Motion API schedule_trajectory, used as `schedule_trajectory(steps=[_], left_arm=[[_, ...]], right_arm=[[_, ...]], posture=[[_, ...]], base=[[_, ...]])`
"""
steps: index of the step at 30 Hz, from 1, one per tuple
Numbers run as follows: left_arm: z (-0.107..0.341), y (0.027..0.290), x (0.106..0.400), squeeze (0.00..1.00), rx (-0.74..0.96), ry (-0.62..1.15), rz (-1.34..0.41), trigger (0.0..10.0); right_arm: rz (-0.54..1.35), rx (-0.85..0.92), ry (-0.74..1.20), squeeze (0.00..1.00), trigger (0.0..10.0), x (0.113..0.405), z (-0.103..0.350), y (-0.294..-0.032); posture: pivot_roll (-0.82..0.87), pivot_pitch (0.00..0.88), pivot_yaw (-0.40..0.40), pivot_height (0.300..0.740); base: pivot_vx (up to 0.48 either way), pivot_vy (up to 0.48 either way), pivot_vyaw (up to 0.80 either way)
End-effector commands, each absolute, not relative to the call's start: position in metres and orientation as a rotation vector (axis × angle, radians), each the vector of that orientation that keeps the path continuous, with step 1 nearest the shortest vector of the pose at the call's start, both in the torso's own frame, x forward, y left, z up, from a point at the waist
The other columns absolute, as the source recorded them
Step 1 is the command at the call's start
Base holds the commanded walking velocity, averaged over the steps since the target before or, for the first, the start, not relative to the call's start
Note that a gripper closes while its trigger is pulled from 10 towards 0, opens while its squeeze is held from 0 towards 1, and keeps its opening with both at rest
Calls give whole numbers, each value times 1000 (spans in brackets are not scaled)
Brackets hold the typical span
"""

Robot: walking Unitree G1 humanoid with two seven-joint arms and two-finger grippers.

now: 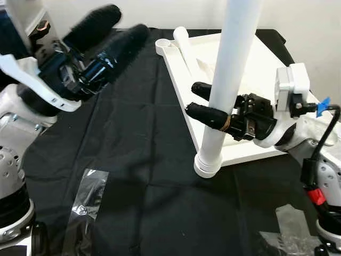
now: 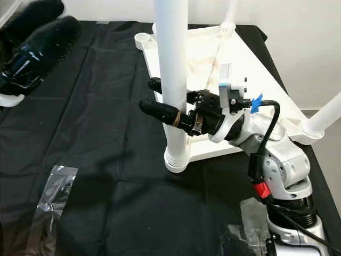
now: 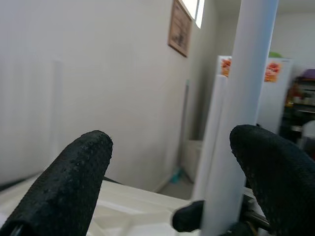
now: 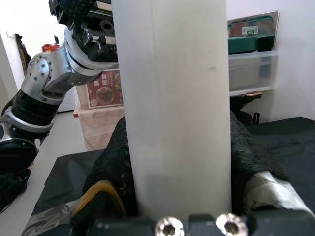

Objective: Building children table

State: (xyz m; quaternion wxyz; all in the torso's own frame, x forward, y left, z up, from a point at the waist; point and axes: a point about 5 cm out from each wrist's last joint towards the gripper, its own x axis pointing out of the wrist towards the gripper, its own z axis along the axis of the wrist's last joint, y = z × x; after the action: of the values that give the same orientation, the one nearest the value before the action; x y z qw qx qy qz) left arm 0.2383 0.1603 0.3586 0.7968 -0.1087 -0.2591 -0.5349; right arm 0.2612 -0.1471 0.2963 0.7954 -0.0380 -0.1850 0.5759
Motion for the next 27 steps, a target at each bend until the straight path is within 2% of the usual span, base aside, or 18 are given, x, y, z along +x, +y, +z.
schedule_trajectory(steps=[1, 4, 8, 13, 14, 15, 16, 22, 27], left_arm=[[358, 154, 238, 1000, -253, -525, -1212, 10000], [358, 149, 240, 1000, -269, -505, -1240, 10000], [359, 123, 253, 1000, -261, -428, -1299, 10000], [364, 111, 255, 1000, -249, -416, -1347, 10000], [367, 105, 254, 114, -227, -418, -1375, 10000], [367, 105, 254, 114, -227, -418, -1375, 10000], [370, 101, 253, 0, -195, -419, -1393, 10000], [374, 92, 252, 0, -125, -426, -1431, 10000], [380, 61, 251, 0, 11, -449, -1483, 10000]], right_arm=[[1244, -70, -367, 0, 10000, 262, 290, -146], [1245, -70, -368, 0, 10000, 263, 289, -145], [1252, -71, -372, 0, 10000, 264, 289, -144], [1252, -73, -374, 0, 10000, 265, 290, -143], [1253, -74, -375, 0, 10000, 265, 290, -143], [1253, -74, -375, 0, 10000, 265, 290, -143], [1254, -74, -376, 0, 10000, 265, 290, -143], [1254, -77, -377, 0, 10000, 265, 290, -143], [1252, -79, -379, 0, 10000, 266, 292, -143]], posture=[[18, 192, 22, 740], [21, 192, 21, 740], [27, 187, 24, 740], [26, 186, 23, 740], [25, 188, 23, 740], [25, 188, 23, 740], [26, 188, 22, 740], [23, 189, 22, 740], [19, 190, 21, 740]], base=[[0, 0, 0], [0, 0, 0], [0, 0, 0], [0, 0, 0], [0, 0, 0], [0, 0, 0], [0, 0, 0], [0, 0, 0], [0, 0, 0]])
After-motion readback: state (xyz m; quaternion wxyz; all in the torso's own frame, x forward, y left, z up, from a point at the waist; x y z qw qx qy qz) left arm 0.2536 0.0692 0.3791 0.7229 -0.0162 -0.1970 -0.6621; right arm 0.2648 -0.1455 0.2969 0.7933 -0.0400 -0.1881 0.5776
